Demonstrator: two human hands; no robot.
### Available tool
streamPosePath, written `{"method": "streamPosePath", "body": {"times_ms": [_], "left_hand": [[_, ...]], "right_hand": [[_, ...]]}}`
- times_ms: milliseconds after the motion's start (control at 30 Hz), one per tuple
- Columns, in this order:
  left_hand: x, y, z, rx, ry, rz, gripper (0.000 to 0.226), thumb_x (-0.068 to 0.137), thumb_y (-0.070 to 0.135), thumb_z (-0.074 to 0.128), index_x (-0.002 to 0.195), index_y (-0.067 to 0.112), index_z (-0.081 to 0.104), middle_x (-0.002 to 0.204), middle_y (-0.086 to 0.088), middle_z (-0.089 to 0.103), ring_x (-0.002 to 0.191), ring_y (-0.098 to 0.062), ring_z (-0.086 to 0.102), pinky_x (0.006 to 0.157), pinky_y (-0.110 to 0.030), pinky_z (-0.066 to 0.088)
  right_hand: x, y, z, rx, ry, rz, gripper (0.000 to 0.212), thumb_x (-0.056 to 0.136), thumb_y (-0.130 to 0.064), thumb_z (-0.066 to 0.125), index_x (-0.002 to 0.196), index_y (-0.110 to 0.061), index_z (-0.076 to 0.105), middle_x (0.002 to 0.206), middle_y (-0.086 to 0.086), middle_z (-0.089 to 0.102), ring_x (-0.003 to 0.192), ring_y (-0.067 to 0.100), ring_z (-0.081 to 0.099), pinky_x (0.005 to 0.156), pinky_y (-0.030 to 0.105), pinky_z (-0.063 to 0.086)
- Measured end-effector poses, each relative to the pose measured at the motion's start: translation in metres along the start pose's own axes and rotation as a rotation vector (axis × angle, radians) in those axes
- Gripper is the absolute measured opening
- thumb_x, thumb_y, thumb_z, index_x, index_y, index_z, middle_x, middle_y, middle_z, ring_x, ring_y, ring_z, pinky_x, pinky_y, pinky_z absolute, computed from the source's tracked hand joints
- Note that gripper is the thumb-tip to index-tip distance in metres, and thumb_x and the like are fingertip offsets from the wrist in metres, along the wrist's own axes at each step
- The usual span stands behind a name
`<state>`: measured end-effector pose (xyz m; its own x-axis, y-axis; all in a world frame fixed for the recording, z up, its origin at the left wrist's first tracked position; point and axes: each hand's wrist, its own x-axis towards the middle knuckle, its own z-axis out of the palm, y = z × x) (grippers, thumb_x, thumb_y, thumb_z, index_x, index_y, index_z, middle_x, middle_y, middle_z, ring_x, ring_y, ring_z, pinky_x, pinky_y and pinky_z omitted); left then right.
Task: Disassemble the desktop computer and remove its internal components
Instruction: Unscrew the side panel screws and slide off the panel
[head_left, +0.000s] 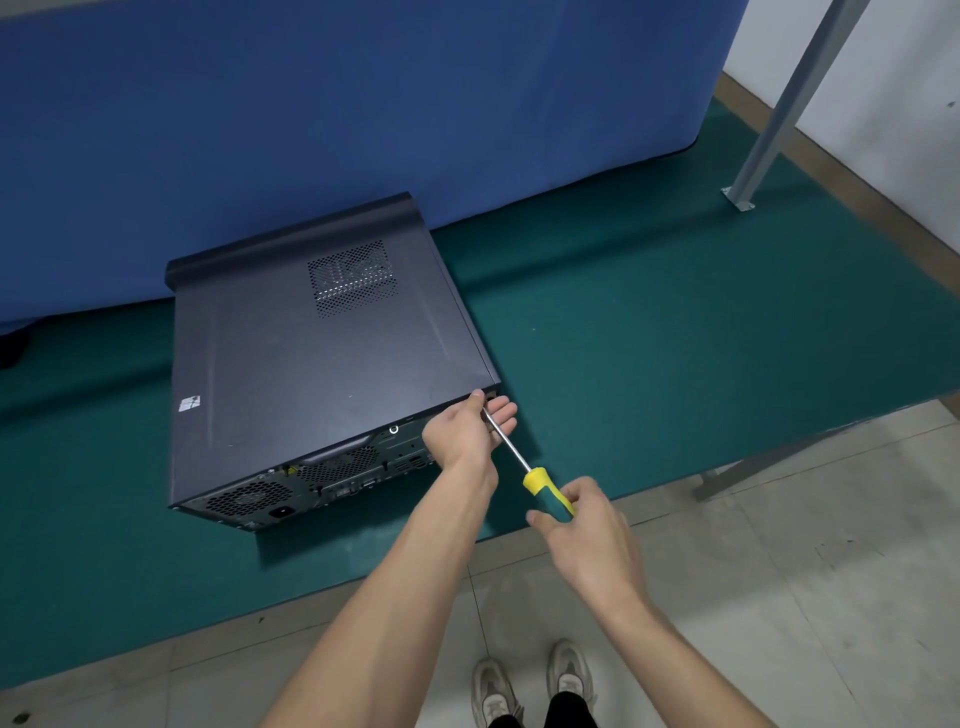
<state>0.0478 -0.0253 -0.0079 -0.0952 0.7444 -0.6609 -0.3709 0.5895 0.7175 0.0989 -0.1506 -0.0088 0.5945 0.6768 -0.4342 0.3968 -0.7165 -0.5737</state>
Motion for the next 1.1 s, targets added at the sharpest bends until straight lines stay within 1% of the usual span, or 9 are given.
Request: {"method": "streamPosePath", "body": {"times_ms": [133, 233, 333, 433, 500, 600, 833, 1000, 1100], "left_hand": [[-0.001, 0.010, -0.006, 0.029, -0.080, 0.059, 0.016, 0.093, 0.005, 0.052, 0.079, -0.001, 0.058, 0.078, -0.018, 0.068, 0.060, -0.022, 0.069, 0.060, -0.030, 0.059], [-0.006, 0.026, -0.009, 0.229, -0.203, 0.225, 0.019, 0.094, 0.008, 0.050, 0.079, 0.005, 0.060, 0.075, -0.012, 0.070, 0.061, -0.019, 0.069, 0.058, -0.031, 0.058], [-0.012, 0.050, -0.010, 0.643, -0.370, 0.562, 0.016, 0.092, 0.010, 0.054, 0.079, 0.010, 0.062, 0.071, -0.006, 0.069, 0.057, -0.017, 0.065, 0.062, -0.038, 0.057], [-0.018, 0.077, -0.004, 1.088, -0.526, 0.962, 0.010, 0.089, 0.018, 0.061, 0.089, 0.011, 0.068, 0.079, -0.004, 0.071, 0.074, -0.020, 0.067, 0.071, -0.036, 0.054], [-0.020, 0.096, 0.004, 1.211, -0.559, 1.132, 0.014, 0.088, 0.022, 0.063, 0.094, 0.012, 0.070, 0.082, -0.003, 0.072, 0.078, -0.021, 0.066, 0.072, -0.035, 0.052], [-0.016, 0.119, 0.020, 1.291, -0.574, 1.297, 0.017, 0.089, 0.025, 0.061, 0.097, 0.014, 0.071, 0.081, -0.004, 0.071, 0.074, -0.025, 0.063, 0.068, -0.033, 0.049], [0.034, 0.139, 0.065, 1.433, -0.540, 1.372, 0.022, 0.091, 0.035, 0.057, 0.101, 0.020, 0.071, 0.087, 0.000, 0.073, 0.080, -0.022, 0.065, 0.069, -0.031, 0.047], [0.086, 0.138, 0.088, 1.471, -0.470, 1.182, 0.020, 0.088, 0.032, 0.060, 0.106, 0.024, 0.066, 0.097, 0.007, 0.071, 0.089, -0.014, 0.063, 0.072, -0.025, 0.042], [0.121, 0.135, 0.086, 1.479, -0.136, 1.027, 0.017, 0.089, 0.034, 0.053, 0.098, 0.025, 0.063, 0.096, 0.008, 0.068, 0.090, -0.015, 0.061, 0.074, -0.027, 0.042]], "right_hand": [[0.010, -0.002, -0.013, -0.064, 0.012, 0.011, 0.009, 0.084, -0.028, 0.055, 0.089, -0.023, 0.049, 0.083, -0.001, 0.061, 0.081, 0.026, 0.054, 0.063, 0.031, 0.036], [0.017, -0.018, -0.026, -0.057, 0.064, -0.016, 0.020, 0.081, -0.035, 0.051, 0.073, -0.017, 0.048, 0.065, -0.003, 0.056, 0.069, 0.025, 0.052, 0.059, 0.032, 0.036], [0.024, -0.050, -0.041, 0.118, 0.051, -0.073, 0.039, 0.075, -0.045, 0.059, 0.054, -0.018, 0.040, 0.043, -0.007, 0.042, 0.047, 0.019, 0.045, 0.050, 0.029, 0.034], [0.036, -0.083, -0.055, 0.554, -0.017, -0.128, 0.026, 0.079, -0.034, 0.069, 0.064, -0.018, 0.055, 0.039, -0.005, 0.045, 0.037, 0.013, 0.044, 0.049, 0.028, 0.041], [0.045, -0.098, -0.067, 0.731, -0.029, -0.134, 0.015, 0.083, -0.024, 0.069, 0.078, -0.011, 0.062, 0.041, -0.004, 0.047, 0.037, 0.011, 0.044, 0.044, 0.024, 0.041], [0.062, -0.113, -0.082, 0.797, -0.066, -0.158, 0.009, 0.084, -0.017, 0.068, 0.081, -0.010, 0.065, 0.043, -0.004, 0.048, 0.037, 0.011, 0.044, 0.041, 0.019, 0.040], [0.140, -0.141, -0.091, 0.760, -0.218, -0.176, 0.007, 0.086, -0.014, 0.066, 0.081, -0.009, 0.066, 0.047, -0.004, 0.049, 0.040, 0.011, 0.046, 0.042, 0.021, 0.042], [0.210, -0.157, -0.080, 0.642, -0.317, -0.154, 0.008, 0.085, -0.012, 0.066, 0.077, -0.008, 0.066, 0.046, -0.004, 0.049, 0.041, 0.010, 0.046, 0.044, 0.021, 0.043], [0.254, -0.161, -0.058, 0.561, -0.275, -0.115, 0.009, 0.084, -0.012, 0.066, 0.076, -0.009, 0.065, 0.048, -0.003, 0.049, 0.041, 0.012, 0.046, 0.051, 0.026, 0.041]]}}
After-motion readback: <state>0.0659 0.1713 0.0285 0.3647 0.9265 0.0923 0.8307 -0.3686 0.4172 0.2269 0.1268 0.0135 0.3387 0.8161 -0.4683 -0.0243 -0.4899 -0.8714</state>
